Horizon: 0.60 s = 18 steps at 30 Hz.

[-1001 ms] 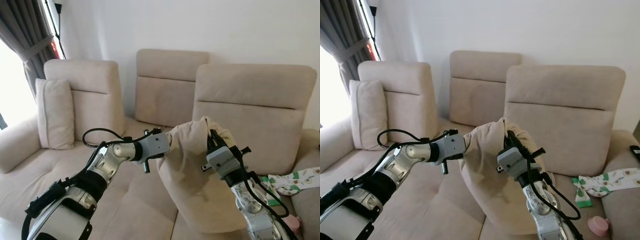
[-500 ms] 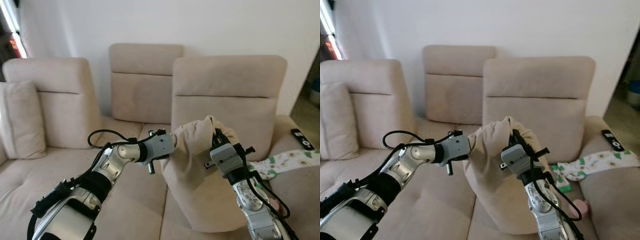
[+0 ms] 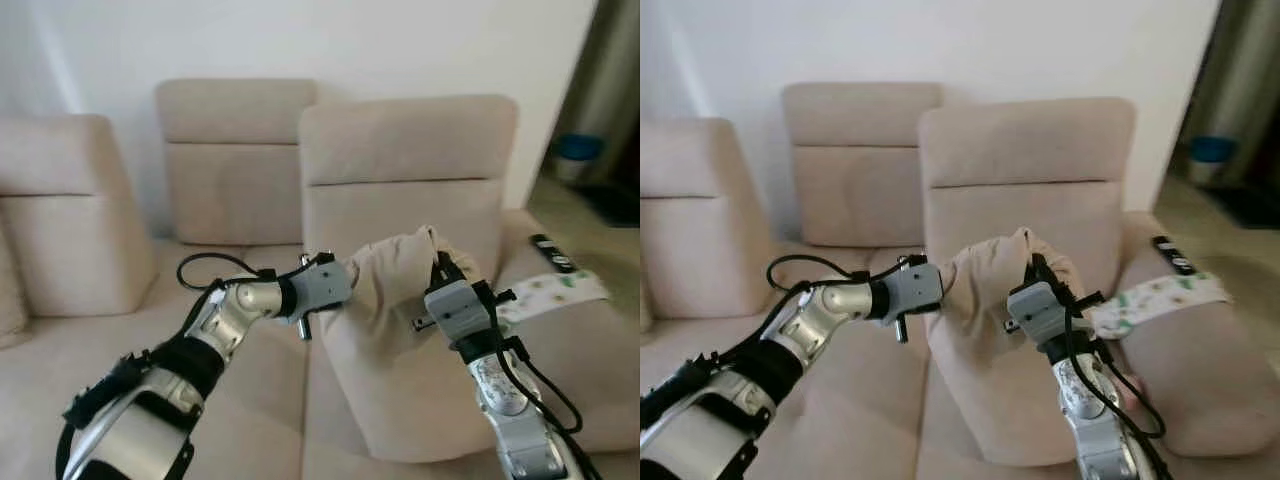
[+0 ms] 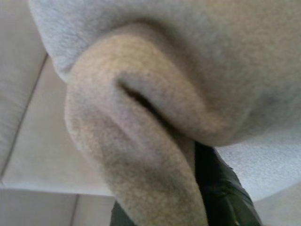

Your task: Move the pillow to the sofa from floor

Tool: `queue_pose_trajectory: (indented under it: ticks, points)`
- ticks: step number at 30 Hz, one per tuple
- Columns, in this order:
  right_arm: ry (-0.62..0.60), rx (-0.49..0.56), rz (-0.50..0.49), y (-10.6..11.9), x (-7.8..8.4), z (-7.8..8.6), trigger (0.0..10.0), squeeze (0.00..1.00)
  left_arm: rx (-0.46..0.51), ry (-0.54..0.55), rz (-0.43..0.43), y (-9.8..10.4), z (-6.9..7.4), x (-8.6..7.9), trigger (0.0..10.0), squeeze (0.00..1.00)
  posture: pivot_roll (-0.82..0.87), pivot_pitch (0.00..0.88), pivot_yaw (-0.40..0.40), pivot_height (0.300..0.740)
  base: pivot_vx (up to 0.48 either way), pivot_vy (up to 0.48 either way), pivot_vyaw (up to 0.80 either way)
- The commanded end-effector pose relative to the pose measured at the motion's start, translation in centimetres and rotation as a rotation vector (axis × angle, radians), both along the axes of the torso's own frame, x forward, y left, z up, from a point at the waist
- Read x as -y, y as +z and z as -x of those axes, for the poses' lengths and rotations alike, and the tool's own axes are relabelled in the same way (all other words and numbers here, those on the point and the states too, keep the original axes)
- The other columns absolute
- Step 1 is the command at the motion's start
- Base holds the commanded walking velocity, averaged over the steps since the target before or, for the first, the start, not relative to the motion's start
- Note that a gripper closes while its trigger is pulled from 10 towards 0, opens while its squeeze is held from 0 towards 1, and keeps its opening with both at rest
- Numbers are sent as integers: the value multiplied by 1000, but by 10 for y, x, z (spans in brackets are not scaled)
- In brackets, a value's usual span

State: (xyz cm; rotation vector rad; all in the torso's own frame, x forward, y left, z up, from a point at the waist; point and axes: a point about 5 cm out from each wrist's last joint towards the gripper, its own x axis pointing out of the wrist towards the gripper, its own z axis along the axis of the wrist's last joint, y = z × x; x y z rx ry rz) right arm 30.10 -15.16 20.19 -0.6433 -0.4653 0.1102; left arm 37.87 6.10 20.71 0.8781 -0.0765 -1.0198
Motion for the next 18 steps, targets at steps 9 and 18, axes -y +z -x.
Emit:
queue_pose_trajectory:
  ticks: [9, 18]
  points:
    - [90, -102, 36, -11, -25, -11, 10000, 0, 200, 69, 8, 32, -10, 22, 10000, 0, -177, 0, 73, 740, 0, 0, 0]
    - [129, -189, 13, -17, -31, -16, 10000, 0, 256, 168, 0, 48, -20, 20, 10000, 0, -171, 0, 67, 740, 0, 0, 0]
